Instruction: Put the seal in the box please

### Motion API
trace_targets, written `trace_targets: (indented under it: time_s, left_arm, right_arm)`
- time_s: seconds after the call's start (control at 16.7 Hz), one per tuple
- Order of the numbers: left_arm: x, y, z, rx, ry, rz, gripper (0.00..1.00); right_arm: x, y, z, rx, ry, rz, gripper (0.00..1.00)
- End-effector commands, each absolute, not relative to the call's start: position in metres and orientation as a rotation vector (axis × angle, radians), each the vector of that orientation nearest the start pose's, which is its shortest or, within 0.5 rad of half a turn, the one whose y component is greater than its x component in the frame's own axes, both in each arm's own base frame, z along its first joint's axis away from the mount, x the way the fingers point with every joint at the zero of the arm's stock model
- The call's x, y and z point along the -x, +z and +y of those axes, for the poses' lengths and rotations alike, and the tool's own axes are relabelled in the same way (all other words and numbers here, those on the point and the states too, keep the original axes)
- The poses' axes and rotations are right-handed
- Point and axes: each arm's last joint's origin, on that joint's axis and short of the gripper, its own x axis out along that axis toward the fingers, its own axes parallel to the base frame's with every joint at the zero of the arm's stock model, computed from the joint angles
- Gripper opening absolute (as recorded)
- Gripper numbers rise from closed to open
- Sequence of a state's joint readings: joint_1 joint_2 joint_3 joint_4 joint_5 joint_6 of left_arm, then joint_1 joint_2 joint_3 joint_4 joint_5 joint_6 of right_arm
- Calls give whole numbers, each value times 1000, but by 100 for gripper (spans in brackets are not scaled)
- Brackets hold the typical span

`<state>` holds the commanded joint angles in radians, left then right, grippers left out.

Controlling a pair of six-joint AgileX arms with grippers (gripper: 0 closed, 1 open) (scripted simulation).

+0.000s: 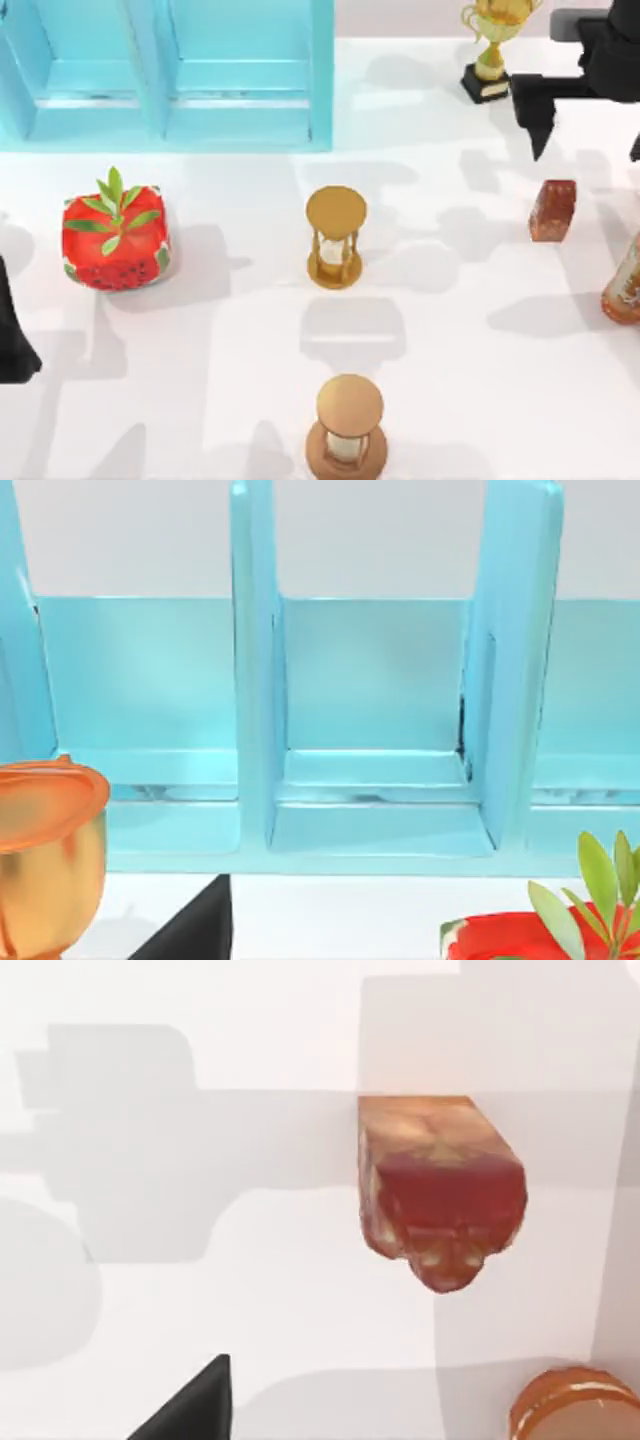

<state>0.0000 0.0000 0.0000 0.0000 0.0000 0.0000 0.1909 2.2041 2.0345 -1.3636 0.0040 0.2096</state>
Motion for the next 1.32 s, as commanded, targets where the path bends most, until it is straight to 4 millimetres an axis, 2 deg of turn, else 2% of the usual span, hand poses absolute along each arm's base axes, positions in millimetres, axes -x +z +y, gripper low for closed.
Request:
trace_targets:
  time_s: [0.18, 0.6, 0.72, 1.08, 1.32]
  left_arm:
    - [-106, 160, -1, 0, 0, 0, 100]
    - [-106, 160, -1, 0, 0, 0, 100]
    - [-106, 160, -1, 0, 0, 0, 100]
    - [-106, 160, -1, 0, 0, 0, 100]
    - [-106, 160, -1, 0, 0, 0, 100]
  right_arm:
    - [-437, 222, 93, -8, -8, 1570, 100]
    - [-438, 216, 91, -9, -10, 1573, 100]
    - [-439, 200, 92, -7, -9, 1577, 100]
    - [-438, 129, 93, -8, -7, 1568, 100]
    - [-437, 122, 93, -8, -8, 1571, 100]
